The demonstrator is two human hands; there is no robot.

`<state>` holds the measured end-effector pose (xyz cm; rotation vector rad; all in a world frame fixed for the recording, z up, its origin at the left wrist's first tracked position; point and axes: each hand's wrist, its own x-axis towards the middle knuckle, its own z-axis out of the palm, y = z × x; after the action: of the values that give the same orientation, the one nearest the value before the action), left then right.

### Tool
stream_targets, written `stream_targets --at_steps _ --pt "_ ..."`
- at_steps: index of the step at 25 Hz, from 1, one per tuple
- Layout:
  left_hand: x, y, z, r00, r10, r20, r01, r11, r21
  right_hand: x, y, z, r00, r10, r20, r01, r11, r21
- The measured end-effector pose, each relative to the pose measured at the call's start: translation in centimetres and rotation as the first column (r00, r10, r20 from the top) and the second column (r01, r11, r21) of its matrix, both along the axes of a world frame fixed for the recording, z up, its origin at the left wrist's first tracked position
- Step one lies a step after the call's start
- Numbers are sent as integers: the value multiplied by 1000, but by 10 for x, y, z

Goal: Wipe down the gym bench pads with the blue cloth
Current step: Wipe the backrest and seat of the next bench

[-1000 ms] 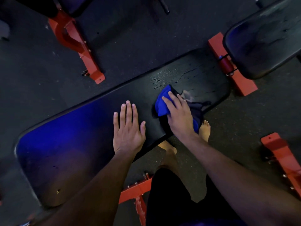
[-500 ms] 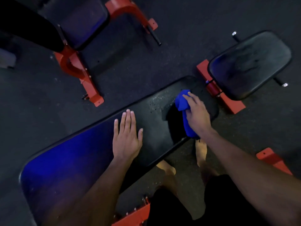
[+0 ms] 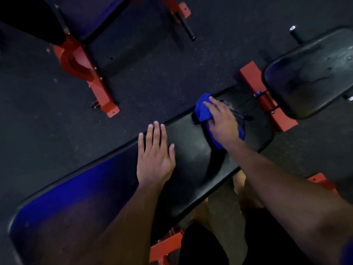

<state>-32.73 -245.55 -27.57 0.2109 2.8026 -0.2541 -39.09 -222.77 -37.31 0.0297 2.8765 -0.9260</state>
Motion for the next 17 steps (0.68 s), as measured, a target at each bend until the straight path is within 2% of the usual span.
stream_targets --at_steps 3,6,8,10,13,15,17 --pt "0 -1 1 1000 2 -4 -2 1000 -1 -27 39 -16 990 -123 74 120 992 45" --pt "1 0 1 1000 0 -8 0 1000 4 -30 29 -6 970 -207 125 205 978 30" --pt "0 0 1 1000 1 -4 -1 1000 -3 -10 -7 14 990 -134 48 136 990 -31" --pt "-1 1 2 1000 7 -4 -7 1000 -10 23 -48 35 999 17 -31 -18 999 -45" --pt "-1 1 3 1000 9 6 -8 1000 -17 36 -60 44 983 182 -30 -183 983 -32" --pt "0 1 4 1000 2 8 -1 1000 -21 18 -30 22 985 167 -48 -168 986 -7" --pt "0 0 2 1000 -3 5 3 1000 -24 -7 7 -2 999 41 -19 -41 999 10"
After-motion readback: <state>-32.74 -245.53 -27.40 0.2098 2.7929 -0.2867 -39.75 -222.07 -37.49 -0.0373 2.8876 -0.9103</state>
